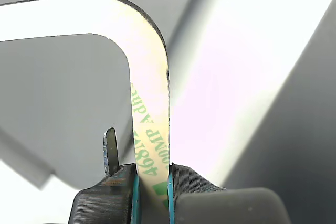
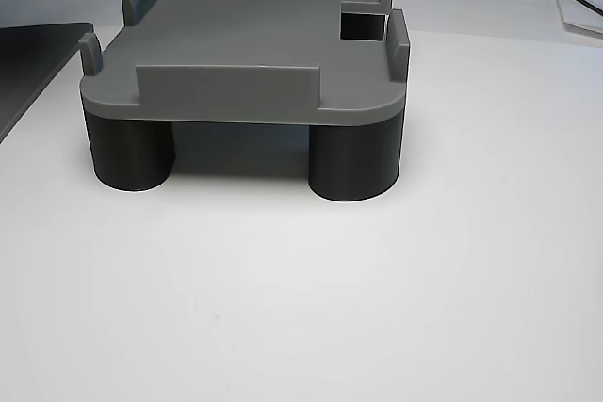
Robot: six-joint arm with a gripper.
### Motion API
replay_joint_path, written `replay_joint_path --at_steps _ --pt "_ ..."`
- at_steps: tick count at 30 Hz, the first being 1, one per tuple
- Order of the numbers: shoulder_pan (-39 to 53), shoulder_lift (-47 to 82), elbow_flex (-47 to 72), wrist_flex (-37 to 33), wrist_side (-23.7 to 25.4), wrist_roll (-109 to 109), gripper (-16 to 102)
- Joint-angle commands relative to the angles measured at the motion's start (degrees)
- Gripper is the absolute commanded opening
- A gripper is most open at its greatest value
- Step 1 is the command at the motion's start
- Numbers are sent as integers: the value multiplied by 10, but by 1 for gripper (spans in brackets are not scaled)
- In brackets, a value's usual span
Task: Move top rectangular frame to the holder.
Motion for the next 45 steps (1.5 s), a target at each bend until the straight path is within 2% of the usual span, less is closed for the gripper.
replay_joint_path --at_steps 1,6,8,14,45 --pt "-34 -25 -45 5 4 47 -10" --pt "-58 -111 -137 6 -5 123 -10" --pt "-62 -127 -144 6 -11 134 -8" --pt "-83 -158 -154 6 -32 155 -10" --pt "-139 -177 -103 3 -55 95 -10"
